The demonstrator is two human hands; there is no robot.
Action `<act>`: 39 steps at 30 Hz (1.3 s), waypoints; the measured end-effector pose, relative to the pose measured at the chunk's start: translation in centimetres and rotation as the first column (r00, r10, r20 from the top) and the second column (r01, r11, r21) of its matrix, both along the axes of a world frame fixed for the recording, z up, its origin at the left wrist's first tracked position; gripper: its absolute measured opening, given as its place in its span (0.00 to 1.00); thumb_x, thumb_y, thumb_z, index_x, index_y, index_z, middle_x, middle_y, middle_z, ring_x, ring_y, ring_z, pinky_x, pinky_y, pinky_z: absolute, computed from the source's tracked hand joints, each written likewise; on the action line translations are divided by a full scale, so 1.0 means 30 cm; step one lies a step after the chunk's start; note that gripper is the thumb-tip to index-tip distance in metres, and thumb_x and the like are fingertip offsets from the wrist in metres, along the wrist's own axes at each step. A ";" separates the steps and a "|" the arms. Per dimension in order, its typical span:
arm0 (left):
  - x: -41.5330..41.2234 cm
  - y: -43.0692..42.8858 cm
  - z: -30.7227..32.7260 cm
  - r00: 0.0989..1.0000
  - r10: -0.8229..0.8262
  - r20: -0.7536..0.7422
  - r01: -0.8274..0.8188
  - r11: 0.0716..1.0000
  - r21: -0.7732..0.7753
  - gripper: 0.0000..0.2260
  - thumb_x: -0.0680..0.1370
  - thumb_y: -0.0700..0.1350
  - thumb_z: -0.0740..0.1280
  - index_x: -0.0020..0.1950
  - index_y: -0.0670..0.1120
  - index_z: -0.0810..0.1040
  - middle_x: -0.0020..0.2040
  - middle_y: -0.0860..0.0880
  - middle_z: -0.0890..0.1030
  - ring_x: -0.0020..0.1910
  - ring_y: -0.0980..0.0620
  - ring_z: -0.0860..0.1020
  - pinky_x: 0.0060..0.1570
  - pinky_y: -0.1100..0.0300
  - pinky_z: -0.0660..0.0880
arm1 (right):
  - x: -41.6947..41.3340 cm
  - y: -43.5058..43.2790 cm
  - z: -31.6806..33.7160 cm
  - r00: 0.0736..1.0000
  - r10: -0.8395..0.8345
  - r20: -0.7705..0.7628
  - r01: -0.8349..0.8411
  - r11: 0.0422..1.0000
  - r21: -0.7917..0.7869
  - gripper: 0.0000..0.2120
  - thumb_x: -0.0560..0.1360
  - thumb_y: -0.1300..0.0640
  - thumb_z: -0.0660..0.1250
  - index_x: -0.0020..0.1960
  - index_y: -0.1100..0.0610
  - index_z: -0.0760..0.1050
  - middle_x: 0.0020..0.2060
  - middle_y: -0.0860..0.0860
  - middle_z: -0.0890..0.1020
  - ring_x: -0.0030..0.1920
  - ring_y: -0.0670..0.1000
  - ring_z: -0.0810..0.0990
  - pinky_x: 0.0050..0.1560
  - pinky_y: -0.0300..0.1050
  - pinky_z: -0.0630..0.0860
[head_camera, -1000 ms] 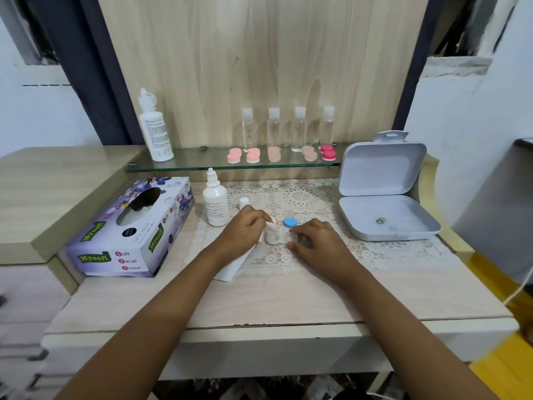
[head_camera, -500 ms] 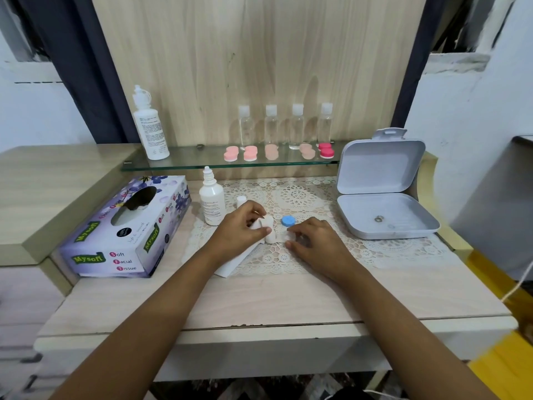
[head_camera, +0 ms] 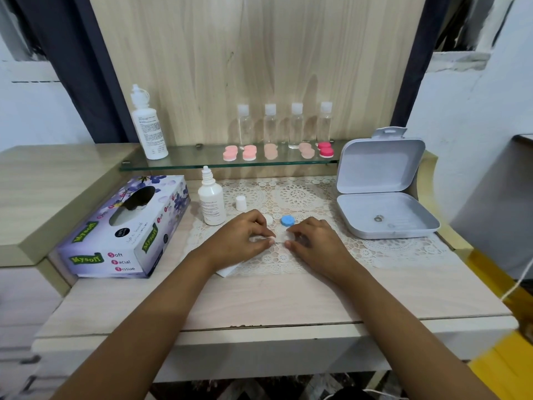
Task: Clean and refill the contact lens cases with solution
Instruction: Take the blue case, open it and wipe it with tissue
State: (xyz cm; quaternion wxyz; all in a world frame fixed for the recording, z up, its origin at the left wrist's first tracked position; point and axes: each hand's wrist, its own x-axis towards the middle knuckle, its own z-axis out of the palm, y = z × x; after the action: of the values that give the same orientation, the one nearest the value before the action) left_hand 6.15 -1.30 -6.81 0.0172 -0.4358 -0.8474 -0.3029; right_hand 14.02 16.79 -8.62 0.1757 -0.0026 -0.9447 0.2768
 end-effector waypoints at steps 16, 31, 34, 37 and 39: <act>-0.005 -0.005 -0.037 0.964 -0.024 -0.264 0.017 0.999 -0.028 0.12 0.75 0.51 0.64 0.51 0.47 0.83 0.46 0.53 0.75 0.44 0.51 0.73 0.43 0.53 0.73 | -0.003 0.003 -0.005 1.000 0.008 -0.003 -0.008 1.000 0.026 0.12 0.74 0.50 0.66 0.55 0.53 0.77 0.51 0.48 0.76 0.53 0.51 0.70 0.56 0.48 0.68; 0.000 0.004 -0.042 0.972 0.006 -0.234 -0.006 1.000 0.001 0.06 0.75 0.43 0.69 0.49 0.44 0.82 0.45 0.53 0.74 0.45 0.54 0.70 0.46 0.59 0.69 | -0.008 0.008 -0.009 1.000 0.026 -0.009 -0.025 0.999 0.030 0.10 0.75 0.49 0.66 0.54 0.52 0.77 0.51 0.47 0.77 0.53 0.52 0.70 0.56 0.50 0.68; -0.001 0.003 -0.039 0.986 0.016 -0.166 -0.008 0.999 0.048 0.06 0.74 0.42 0.70 0.49 0.45 0.83 0.44 0.56 0.72 0.47 0.53 0.70 0.47 0.64 0.65 | -0.012 0.008 -0.008 1.000 0.030 -0.003 -0.030 0.999 0.031 0.10 0.75 0.49 0.66 0.53 0.51 0.77 0.51 0.46 0.76 0.53 0.52 0.71 0.57 0.50 0.68; -0.010 0.000 -0.037 0.990 0.014 -0.139 -0.011 1.000 0.021 0.08 0.74 0.46 0.68 0.51 0.46 0.84 0.45 0.56 0.71 0.47 0.52 0.70 0.49 0.60 0.67 | -0.014 0.010 -0.008 0.999 0.036 0.002 -0.036 0.999 0.034 0.10 0.75 0.49 0.66 0.53 0.52 0.77 0.51 0.46 0.76 0.54 0.52 0.71 0.57 0.51 0.68; -0.013 -0.005 -0.034 0.986 0.005 -0.167 -0.008 1.000 -0.018 0.13 0.74 0.51 0.65 0.52 0.48 0.83 0.45 0.57 0.71 0.47 0.53 0.69 0.49 0.56 0.68 | -0.014 0.011 -0.009 0.999 0.037 0.003 -0.037 0.999 0.026 0.10 0.75 0.50 0.66 0.53 0.51 0.77 0.51 0.46 0.77 0.54 0.52 0.71 0.57 0.51 0.68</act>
State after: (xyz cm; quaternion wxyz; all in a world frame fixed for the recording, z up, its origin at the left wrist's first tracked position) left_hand 5.75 -1.45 -7.82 0.0849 -0.4569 -0.8472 -0.2575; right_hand 13.58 17.12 -8.89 0.1692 0.0168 -0.9483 0.2678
